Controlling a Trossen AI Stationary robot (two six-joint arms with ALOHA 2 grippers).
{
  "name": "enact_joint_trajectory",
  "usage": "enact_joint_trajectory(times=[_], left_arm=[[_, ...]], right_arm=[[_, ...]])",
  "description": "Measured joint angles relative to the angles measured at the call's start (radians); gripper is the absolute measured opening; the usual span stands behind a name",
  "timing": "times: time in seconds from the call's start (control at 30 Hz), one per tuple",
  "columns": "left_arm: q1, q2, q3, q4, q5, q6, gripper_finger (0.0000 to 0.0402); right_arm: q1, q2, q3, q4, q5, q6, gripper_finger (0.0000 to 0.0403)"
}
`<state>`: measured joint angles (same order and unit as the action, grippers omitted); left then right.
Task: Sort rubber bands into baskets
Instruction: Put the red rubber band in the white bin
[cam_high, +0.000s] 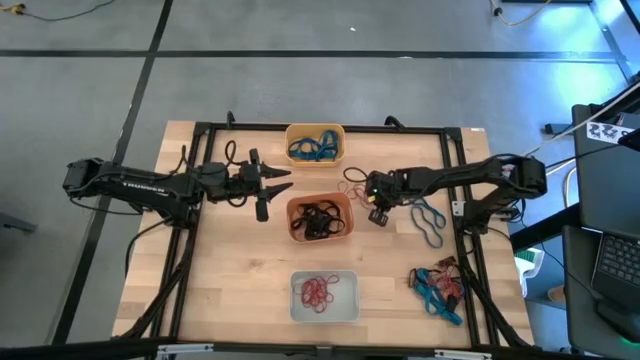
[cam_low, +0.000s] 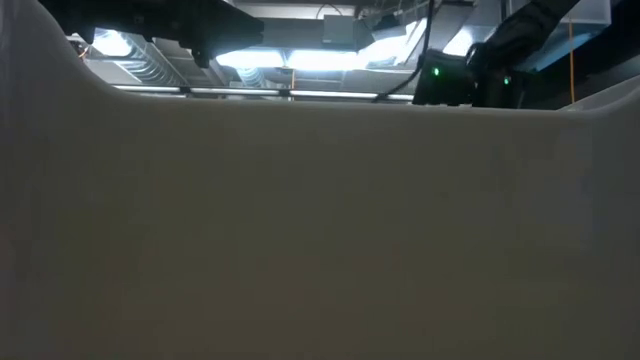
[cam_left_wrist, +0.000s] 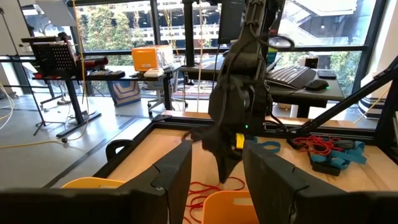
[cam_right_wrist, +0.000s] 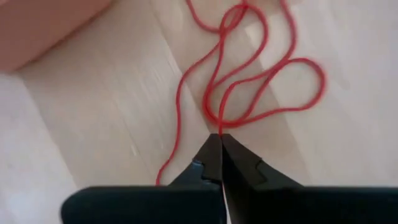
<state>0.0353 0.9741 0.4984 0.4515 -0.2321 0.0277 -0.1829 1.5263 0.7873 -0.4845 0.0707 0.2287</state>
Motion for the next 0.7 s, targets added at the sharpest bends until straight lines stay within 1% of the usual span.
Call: enact_joint_trajectory(times=[0.13,0.3,0.7], left_arm=[[0.000,0.000,0.000,-0.003,0.000,0.000,0.0141],[0.000,0.000,0.000,-0.003,0.000,-0.001,0.0141],[0.000,0.000,0.000,-0.003,0.000,-0.001,0.0141]], right_arm=[[0.000,-0.043,0.032,-0.085,0.005,0.000,0.0002],[0.000,-0.112,0.065,-0.131,0.005,0.001,0.0002],[0.000,-0.272,0.144,-0.139,-0.003,0.002,0.0003]])
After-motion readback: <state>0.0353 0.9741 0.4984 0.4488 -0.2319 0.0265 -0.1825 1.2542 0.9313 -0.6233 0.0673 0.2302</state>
